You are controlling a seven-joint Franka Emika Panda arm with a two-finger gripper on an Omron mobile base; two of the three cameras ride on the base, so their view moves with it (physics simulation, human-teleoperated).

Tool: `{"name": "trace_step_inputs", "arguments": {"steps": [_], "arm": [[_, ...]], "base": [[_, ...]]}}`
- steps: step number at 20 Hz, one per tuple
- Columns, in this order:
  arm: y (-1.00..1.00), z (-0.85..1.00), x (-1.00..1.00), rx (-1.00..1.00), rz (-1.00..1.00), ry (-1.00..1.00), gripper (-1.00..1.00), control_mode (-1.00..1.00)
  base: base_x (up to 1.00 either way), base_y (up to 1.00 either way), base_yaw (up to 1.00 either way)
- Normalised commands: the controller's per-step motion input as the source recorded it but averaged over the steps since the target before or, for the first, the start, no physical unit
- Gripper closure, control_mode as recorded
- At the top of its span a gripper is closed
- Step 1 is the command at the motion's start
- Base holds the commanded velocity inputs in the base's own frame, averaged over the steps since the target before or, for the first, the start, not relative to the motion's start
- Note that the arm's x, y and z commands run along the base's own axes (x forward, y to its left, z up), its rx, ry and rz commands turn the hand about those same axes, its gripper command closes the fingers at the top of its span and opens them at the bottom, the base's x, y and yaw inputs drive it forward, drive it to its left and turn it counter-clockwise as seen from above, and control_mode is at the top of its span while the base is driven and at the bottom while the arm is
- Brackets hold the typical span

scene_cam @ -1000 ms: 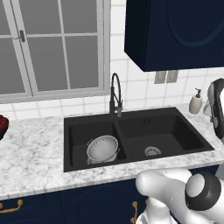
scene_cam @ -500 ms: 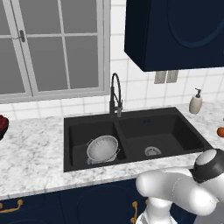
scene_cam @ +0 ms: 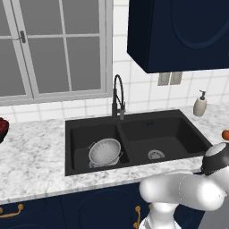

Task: Put the colander in the sink, put the orange in the colander, and turn on the sink faucet and pour water over the colander.

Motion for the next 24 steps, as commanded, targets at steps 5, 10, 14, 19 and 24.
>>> {"name": "trace_step_inputs", "arguments": {"steps": [5,10,14,19,24], "arm": [[-0.08,-0.18,0.16,-0.03,0.00,0.00,-1.00,-1.00],[-0.04,-0.19,0.26,-0.03,0.00,0.00,-1.00,-1.00],[0.00,-0.23,0.44,0.00,0.00,0.00,-1.00,-1.00],[0.00,-0.22,0.42,0.00,0.00,0.00,-1.00,-1.00],[-0.18,-0.22,0.29,0.00,0.00,0.00,-1.00,-1.00]], "base": [[0.00,0.00,0.00],[0.00,0.00,0.00],[0.00,0.00,0.00],[0.00,0.00,0.00],[0.00,0.00,0.00]]}}
